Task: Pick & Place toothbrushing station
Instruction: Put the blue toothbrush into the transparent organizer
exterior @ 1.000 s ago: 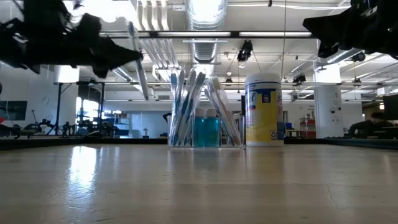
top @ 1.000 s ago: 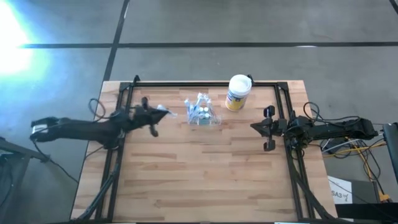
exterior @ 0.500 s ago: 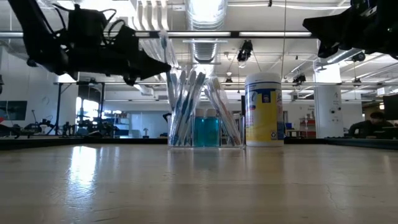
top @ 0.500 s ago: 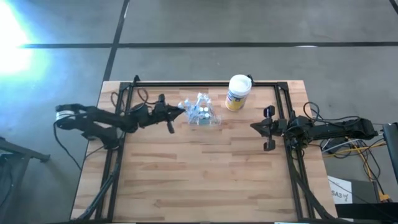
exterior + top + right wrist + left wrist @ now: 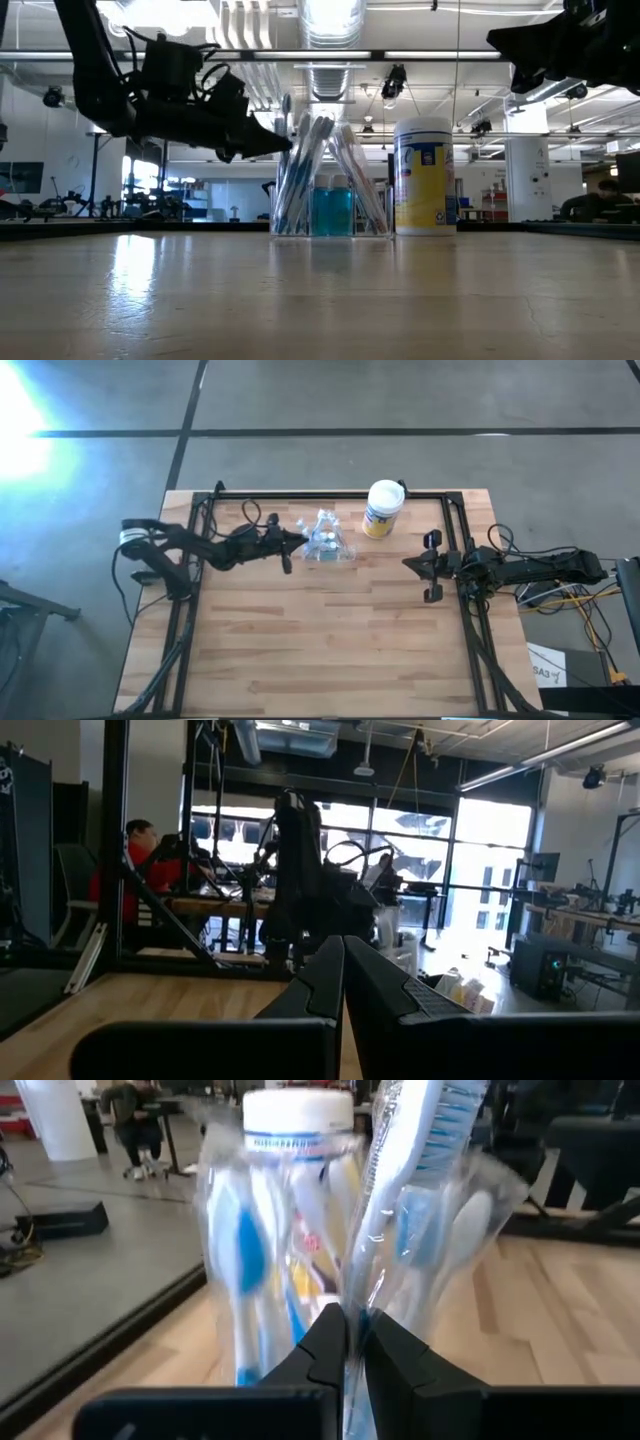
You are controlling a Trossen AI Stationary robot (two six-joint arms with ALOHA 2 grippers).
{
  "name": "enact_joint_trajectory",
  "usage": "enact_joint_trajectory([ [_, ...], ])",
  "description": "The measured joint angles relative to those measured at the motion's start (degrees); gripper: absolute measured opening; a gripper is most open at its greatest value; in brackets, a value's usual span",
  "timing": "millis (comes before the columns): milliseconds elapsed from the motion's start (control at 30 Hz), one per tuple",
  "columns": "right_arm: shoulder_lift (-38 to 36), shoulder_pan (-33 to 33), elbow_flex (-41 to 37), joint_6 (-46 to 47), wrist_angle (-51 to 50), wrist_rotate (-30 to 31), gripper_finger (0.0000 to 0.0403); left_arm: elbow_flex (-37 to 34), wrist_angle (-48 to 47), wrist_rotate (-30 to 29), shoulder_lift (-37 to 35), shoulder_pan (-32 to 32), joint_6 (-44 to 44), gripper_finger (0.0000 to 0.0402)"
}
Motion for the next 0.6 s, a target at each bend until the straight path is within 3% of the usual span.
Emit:
enact_joint_trajectory([
  [600, -0.02, 0.01, 0.02, 0.24, 0.00, 0.00, 0.0008, 0.09, 1.13, -0.08, 6.75, 2.05, -2.06, 0.0023],
])
